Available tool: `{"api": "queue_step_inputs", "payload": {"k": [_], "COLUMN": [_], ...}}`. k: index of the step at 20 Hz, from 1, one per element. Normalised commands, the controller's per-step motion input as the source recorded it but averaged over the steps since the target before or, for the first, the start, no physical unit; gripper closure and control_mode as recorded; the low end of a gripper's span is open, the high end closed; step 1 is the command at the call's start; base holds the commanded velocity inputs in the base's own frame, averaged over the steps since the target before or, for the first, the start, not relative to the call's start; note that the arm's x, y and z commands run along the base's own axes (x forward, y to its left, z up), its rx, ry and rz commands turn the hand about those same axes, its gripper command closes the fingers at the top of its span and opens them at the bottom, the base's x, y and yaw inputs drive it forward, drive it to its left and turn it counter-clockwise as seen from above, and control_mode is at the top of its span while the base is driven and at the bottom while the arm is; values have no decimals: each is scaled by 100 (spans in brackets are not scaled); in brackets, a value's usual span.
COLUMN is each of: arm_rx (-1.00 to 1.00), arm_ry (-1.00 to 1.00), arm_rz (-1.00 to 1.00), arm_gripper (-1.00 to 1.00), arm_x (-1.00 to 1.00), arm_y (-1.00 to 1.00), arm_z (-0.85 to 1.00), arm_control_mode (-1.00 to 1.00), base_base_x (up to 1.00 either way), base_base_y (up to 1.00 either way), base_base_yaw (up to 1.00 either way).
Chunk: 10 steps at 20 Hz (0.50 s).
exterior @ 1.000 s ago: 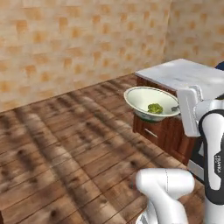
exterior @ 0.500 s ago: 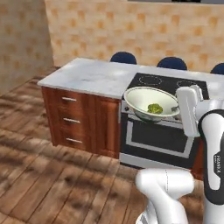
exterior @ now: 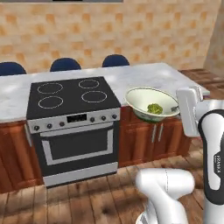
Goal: Move the mug from next to the sink to the open cabinet. Then, move the bowl with the broccoli to the fridge to clear the area for faucet cleaning.
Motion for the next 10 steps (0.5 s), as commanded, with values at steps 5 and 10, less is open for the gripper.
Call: {"api": "queue_step_inputs", "payload": {"k": [5, 10], "arm_rx": [0, 0], "arm_ry": [0, 0], "arm_rz": [0, 0], "arm_gripper": [100, 100], "arm_x": [0, 0], "arm_y": [0, 0], "arm_z": [0, 0], "arm_control_mode": [100, 100], "base_base_x": [33, 51], "base_base_y": [-23, -20], "base_base_yaw": [-89, -84]}}
